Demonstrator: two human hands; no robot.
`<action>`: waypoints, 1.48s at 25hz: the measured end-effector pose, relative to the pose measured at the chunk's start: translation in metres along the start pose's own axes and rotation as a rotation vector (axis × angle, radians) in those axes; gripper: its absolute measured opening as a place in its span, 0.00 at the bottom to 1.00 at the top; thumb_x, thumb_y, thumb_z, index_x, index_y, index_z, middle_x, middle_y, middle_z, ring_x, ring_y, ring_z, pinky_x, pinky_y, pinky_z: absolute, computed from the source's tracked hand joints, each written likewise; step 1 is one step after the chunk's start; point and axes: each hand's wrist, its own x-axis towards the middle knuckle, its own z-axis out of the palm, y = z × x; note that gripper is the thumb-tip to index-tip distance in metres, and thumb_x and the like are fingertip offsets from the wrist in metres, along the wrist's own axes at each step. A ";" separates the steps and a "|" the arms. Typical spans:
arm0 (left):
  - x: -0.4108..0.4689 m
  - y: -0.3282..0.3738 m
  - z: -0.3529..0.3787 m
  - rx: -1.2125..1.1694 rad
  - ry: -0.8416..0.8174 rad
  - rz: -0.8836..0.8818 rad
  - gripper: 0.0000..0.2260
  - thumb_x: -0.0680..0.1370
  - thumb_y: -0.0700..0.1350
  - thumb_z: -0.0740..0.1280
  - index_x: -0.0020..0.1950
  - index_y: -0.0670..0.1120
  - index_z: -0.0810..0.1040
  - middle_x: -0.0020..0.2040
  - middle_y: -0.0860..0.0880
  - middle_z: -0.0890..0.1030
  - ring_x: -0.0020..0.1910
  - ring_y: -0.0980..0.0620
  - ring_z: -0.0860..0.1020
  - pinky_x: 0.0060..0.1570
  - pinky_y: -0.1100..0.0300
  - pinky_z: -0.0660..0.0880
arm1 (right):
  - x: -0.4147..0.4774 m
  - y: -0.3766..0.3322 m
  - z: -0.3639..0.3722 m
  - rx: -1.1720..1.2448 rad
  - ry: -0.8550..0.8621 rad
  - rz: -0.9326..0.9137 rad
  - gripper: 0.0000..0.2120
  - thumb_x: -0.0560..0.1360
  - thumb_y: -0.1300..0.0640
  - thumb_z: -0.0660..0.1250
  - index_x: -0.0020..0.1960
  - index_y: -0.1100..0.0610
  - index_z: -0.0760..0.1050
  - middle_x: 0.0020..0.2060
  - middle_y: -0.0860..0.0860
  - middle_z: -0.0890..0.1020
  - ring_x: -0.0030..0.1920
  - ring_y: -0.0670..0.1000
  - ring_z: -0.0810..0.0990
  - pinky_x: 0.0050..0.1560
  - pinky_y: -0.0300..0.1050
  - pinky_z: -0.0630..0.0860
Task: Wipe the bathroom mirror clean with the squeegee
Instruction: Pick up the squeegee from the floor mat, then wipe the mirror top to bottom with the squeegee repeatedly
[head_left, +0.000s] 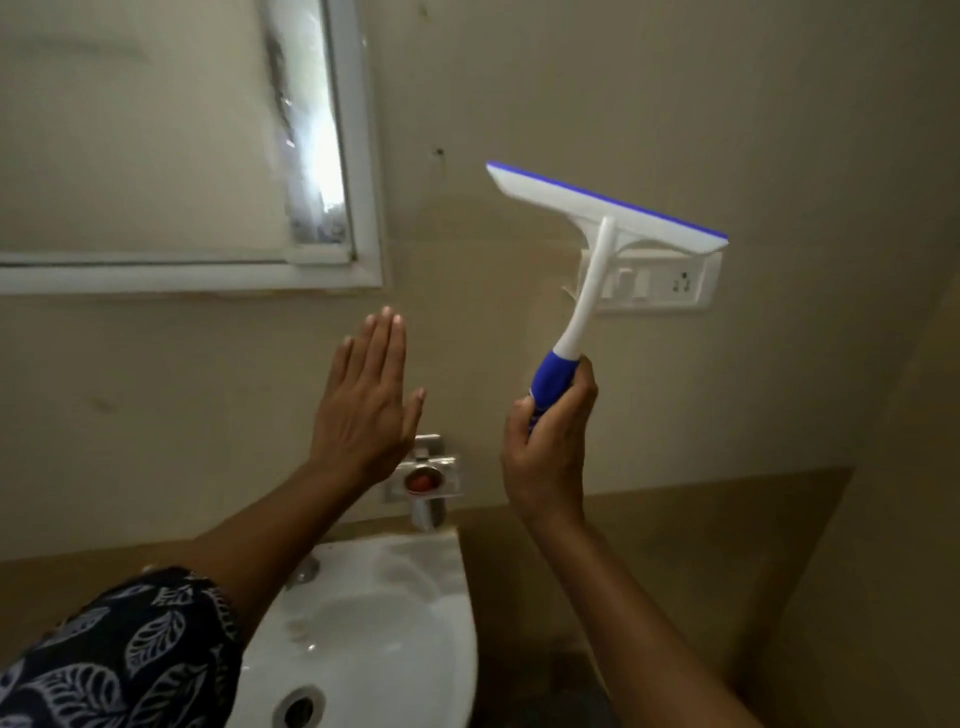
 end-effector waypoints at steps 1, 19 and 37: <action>0.006 -0.014 -0.017 0.020 0.025 -0.005 0.32 0.77 0.54 0.53 0.76 0.39 0.50 0.77 0.41 0.52 0.77 0.46 0.50 0.74 0.52 0.46 | 0.003 -0.018 0.010 0.023 -0.012 -0.017 0.26 0.77 0.65 0.58 0.72 0.63 0.53 0.58 0.63 0.68 0.49 0.58 0.75 0.47 0.50 0.78; 0.030 -0.271 -0.230 0.299 0.319 -0.085 0.32 0.79 0.52 0.57 0.76 0.38 0.50 0.77 0.41 0.51 0.76 0.47 0.48 0.74 0.50 0.47 | -0.018 -0.240 0.177 0.283 -0.058 -0.325 0.29 0.77 0.65 0.60 0.74 0.61 0.51 0.68 0.60 0.64 0.62 0.57 0.73 0.56 0.55 0.78; 0.159 -0.318 -0.248 0.083 0.283 0.096 0.44 0.74 0.62 0.62 0.77 0.46 0.39 0.78 0.45 0.40 0.77 0.47 0.40 0.74 0.52 0.42 | 0.058 -0.305 0.206 0.093 0.077 -0.416 0.29 0.78 0.63 0.59 0.75 0.57 0.50 0.69 0.56 0.62 0.56 0.35 0.62 0.44 0.13 0.60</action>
